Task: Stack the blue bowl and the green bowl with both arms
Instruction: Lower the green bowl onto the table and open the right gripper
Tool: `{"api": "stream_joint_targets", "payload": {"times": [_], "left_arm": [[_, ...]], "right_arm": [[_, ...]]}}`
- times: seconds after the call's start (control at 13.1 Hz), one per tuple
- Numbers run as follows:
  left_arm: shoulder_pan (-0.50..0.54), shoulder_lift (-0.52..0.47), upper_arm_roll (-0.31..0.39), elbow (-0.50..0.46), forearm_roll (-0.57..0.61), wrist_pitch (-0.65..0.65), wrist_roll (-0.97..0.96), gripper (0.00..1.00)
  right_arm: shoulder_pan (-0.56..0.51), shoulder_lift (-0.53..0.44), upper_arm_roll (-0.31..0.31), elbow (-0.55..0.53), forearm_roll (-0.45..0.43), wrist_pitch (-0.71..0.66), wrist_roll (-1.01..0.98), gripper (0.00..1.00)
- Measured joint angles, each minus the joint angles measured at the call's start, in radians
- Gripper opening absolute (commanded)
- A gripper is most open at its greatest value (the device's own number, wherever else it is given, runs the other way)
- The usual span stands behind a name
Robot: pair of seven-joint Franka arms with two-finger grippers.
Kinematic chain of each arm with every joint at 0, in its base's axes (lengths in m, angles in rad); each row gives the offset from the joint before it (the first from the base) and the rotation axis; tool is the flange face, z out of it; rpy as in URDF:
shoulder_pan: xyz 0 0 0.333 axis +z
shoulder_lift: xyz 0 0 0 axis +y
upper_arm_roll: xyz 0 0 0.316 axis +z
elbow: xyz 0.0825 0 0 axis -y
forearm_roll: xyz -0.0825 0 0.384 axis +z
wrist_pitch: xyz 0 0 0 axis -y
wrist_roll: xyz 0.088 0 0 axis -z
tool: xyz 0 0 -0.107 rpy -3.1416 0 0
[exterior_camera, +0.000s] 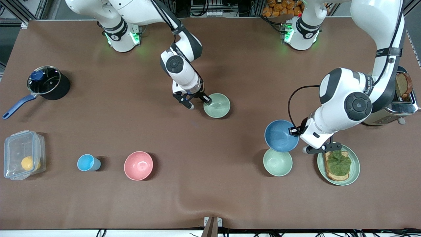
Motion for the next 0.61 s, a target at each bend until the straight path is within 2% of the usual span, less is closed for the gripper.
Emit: {"api": "stream_joint_targets", "payload": {"times": [0.15,0.38,0.61], "left_arm": [[0.0,-0.001,-0.005,0.009,0.0,-0.001,0.0,0.0],[-0.001,-0.008,-0.03,0.015,0.0,-0.011,-0.014,0.0],[-0.001,-0.016,-0.053,0.015,-0.001,-0.039,-0.034,0.0]], "right_arm": [[-0.005,-0.016,-0.025,0.049,0.0,-0.127,0.009,1.0],[-0.056,-0.057,-0.063,0.151,0.0,-0.4,0.042,1.0],[-0.107,-0.055,-0.068,0.161,0.025,-0.434,0.11,1.0]]}}
